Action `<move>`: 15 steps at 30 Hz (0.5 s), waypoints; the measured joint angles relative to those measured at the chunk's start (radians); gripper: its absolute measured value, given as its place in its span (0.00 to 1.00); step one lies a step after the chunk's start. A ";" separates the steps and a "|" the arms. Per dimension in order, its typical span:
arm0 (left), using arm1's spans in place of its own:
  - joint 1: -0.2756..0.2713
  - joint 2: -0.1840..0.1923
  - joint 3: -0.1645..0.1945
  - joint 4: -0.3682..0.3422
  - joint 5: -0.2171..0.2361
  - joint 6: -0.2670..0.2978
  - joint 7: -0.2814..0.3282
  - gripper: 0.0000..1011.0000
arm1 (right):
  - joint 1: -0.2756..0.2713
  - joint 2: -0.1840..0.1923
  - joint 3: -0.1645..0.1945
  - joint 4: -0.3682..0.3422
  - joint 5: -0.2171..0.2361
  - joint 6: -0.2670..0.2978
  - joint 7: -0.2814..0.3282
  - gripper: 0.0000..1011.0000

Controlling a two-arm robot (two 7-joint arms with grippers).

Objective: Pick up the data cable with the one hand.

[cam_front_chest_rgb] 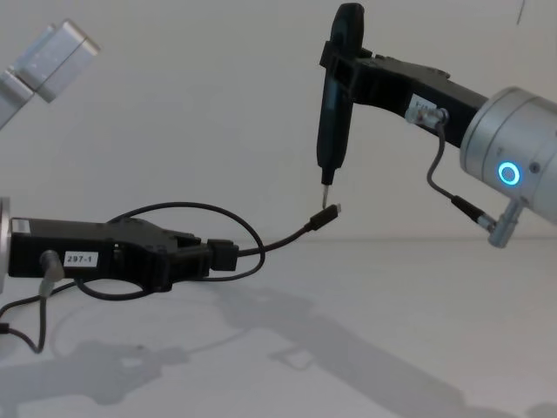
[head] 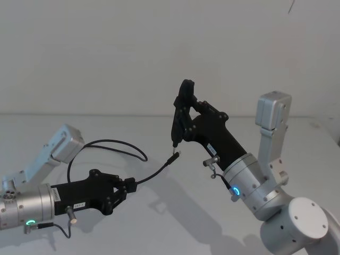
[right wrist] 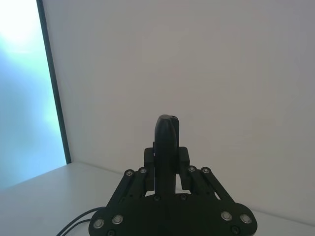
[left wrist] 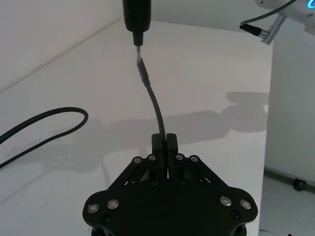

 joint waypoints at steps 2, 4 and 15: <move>0.000 0.000 0.000 0.000 0.000 0.000 0.000 0.05 | 0.005 0.002 0.000 0.010 0.004 -0.005 0.007 0.28; 0.000 0.000 0.000 0.000 0.000 0.000 0.000 0.05 | 0.013 0.005 0.001 0.022 0.010 -0.012 0.019 0.28; 0.000 0.000 0.000 0.000 0.000 0.000 0.000 0.05 | 0.054 0.015 0.008 0.077 0.035 -0.039 0.053 0.28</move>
